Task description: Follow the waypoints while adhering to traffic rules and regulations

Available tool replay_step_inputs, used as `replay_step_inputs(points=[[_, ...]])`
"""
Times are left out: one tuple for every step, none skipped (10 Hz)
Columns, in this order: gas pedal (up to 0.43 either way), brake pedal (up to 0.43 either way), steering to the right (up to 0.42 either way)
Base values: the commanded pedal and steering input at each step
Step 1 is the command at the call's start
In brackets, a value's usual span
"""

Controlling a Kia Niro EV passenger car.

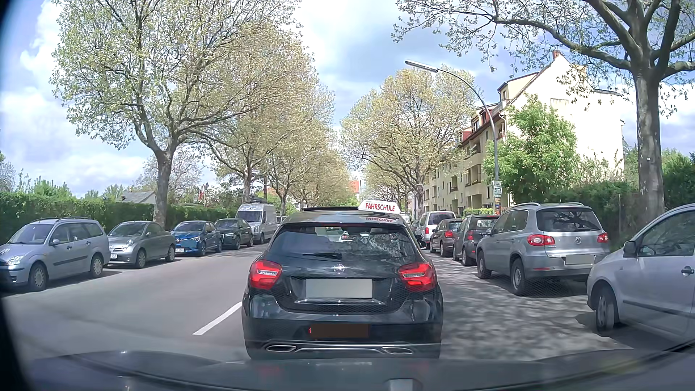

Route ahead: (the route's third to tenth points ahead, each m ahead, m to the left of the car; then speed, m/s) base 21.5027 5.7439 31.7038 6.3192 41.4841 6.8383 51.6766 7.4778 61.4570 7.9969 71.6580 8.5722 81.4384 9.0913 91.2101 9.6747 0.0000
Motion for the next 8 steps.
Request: replay_step_inputs(points=[[0.000, 0.293, 0.009], [0.000, 0.293, 0.010], [0.000, 0.293, 0.010], [0.000, 0.293, 0.009], [0.000, 0.293, 0.009], [0.000, 0.293, 0.009], [0.000, 0.293, 0.009], [0.000, 0.293, 0.010]])
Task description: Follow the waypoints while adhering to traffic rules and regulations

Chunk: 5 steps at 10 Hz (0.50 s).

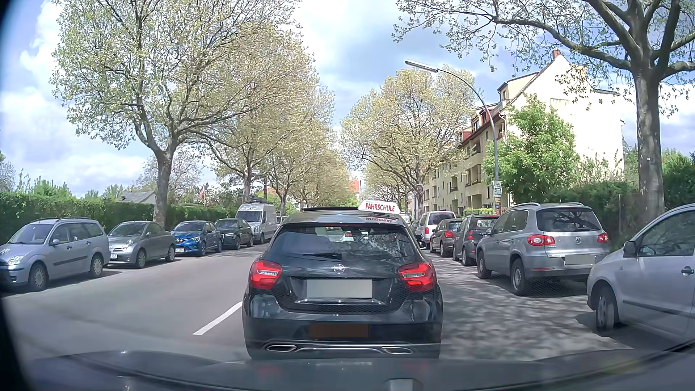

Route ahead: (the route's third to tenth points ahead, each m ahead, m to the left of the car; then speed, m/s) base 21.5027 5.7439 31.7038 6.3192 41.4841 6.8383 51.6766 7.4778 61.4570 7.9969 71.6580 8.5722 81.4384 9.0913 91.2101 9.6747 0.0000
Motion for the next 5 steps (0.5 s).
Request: replay_step_inputs(points=[[0.000, 0.293, 0.009], [0.000, 0.293, 0.010], [0.000, 0.293, 0.010], [0.000, 0.293, 0.010], [0.000, 0.293, 0.009]])
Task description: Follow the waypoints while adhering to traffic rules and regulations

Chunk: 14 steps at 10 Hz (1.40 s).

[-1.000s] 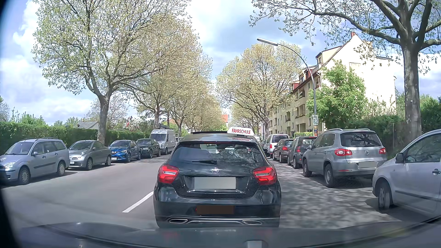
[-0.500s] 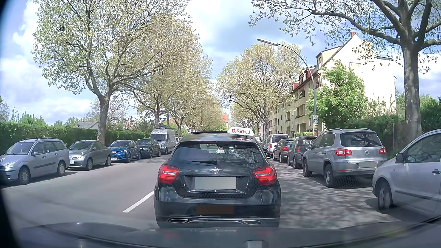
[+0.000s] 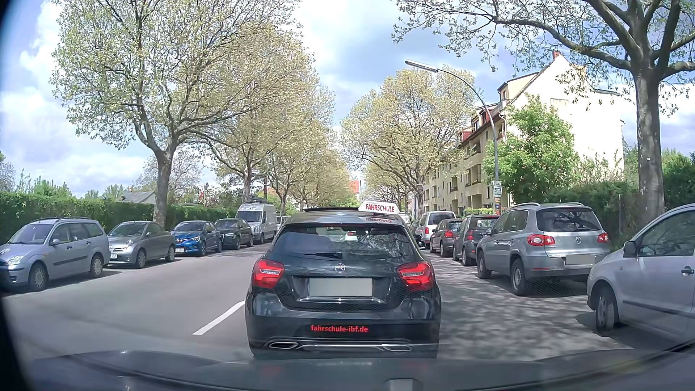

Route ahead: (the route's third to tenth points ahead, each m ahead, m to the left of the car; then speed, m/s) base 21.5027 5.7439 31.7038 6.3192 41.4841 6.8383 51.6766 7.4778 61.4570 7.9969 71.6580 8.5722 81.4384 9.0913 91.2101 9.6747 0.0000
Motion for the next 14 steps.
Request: replay_step_inputs(points=[[0.000, 0.293, 0.010], [0.000, 0.293, 0.010], [0.000, 0.293, 0.009], [0.000, 0.274, 0.009], [0.000, 0.183, 0.009], [0.000, 0.073, 0.010], [0.000, 0.024, 0.009], [0.000, 0.024, 0.010], [0.000, 0.024, 0.010], [0.000, 0.024, 0.009], [0.000, 0.024, 0.009], [0.000, 0.030, 0.010], [0.000, 0.024, 0.009], [0.000, 0.030, 0.009]])
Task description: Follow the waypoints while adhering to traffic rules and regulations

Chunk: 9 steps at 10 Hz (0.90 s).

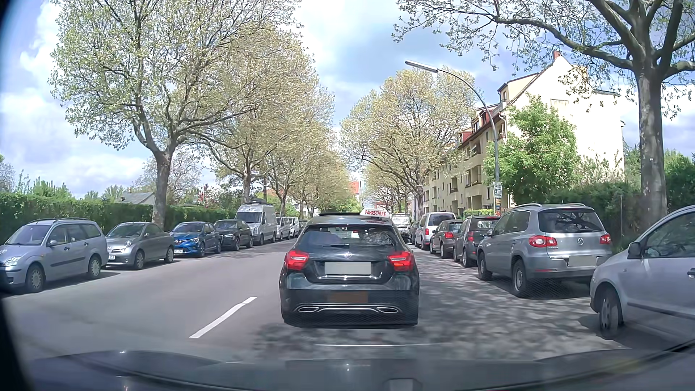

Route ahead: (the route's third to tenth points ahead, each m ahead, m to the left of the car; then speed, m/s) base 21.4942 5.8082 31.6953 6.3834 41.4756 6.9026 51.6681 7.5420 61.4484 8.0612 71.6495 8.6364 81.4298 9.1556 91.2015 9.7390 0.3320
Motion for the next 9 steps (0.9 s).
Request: replay_step_inputs(points=[[0.028, 0.024, 0.009], [0.138, 0.024, 0.009], [0.138, 0.024, 0.009], [0.150, 0.030, 0.009], [0.150, 0.024, 0.009], [0.150, 0.024, 0.009], [0.150, 0.024, 0.009], [0.150, 0.030, 0.009], [0.189, 0.024, 0.008]])
